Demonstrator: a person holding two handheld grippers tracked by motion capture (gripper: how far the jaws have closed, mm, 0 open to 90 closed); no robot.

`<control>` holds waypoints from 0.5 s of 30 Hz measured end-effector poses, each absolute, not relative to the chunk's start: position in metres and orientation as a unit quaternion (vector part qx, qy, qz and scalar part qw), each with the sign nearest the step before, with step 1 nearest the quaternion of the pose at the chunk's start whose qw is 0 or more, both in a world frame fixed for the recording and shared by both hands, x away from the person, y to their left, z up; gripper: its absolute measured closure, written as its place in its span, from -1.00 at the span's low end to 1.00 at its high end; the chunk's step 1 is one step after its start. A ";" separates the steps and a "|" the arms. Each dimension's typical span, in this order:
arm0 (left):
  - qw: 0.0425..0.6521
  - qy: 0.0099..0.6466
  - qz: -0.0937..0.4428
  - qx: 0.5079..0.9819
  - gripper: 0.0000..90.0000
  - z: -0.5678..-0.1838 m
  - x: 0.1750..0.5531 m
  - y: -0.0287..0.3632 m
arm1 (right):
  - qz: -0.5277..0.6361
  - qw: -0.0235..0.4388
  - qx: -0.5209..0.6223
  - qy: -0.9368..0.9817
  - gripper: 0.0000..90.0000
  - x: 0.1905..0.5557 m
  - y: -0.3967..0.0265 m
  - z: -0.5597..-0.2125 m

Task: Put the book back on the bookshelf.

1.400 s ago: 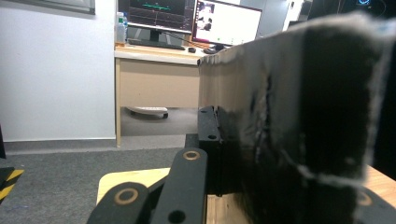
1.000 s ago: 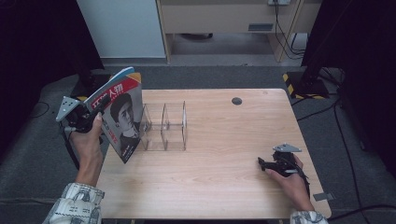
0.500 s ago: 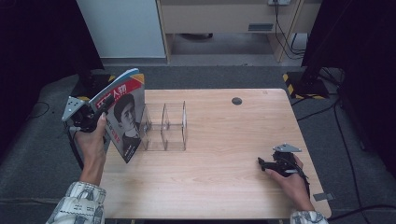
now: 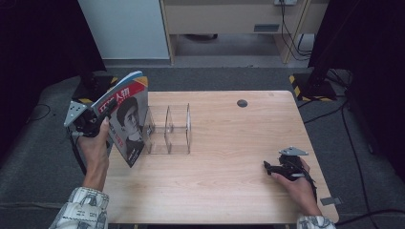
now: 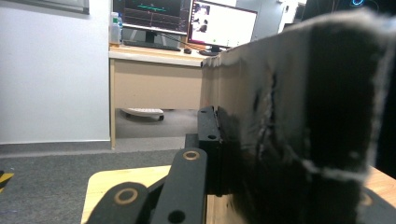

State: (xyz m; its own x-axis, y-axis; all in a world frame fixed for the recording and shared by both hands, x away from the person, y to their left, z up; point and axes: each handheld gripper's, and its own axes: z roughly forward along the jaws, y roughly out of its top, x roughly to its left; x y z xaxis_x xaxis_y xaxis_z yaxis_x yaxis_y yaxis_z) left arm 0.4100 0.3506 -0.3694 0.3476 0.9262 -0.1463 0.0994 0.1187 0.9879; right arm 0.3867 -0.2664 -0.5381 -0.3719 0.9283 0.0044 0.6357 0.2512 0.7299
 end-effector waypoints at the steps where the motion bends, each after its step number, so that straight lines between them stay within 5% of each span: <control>1: 0.596 0.453 0.347 0.565 0.92 -0.371 0.410 0.350 | 0.331 0.222 0.515 0.759 -0.65 0.387 -0.266 -0.538; 15: 0.607 0.456 0.348 0.550 0.89 -0.381 0.399 0.348 | 0.331 0.221 0.514 0.760 -0.65 0.386 -0.266 -0.538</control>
State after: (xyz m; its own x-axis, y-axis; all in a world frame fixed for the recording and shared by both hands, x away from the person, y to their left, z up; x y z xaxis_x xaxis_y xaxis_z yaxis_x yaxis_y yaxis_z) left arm 0.3990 0.3484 -0.3814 0.3423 0.9240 -0.1706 0.0789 0.1526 0.9851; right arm 0.3864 -0.2661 -0.5382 -0.3749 0.9271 0.0051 0.6345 0.2525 0.7305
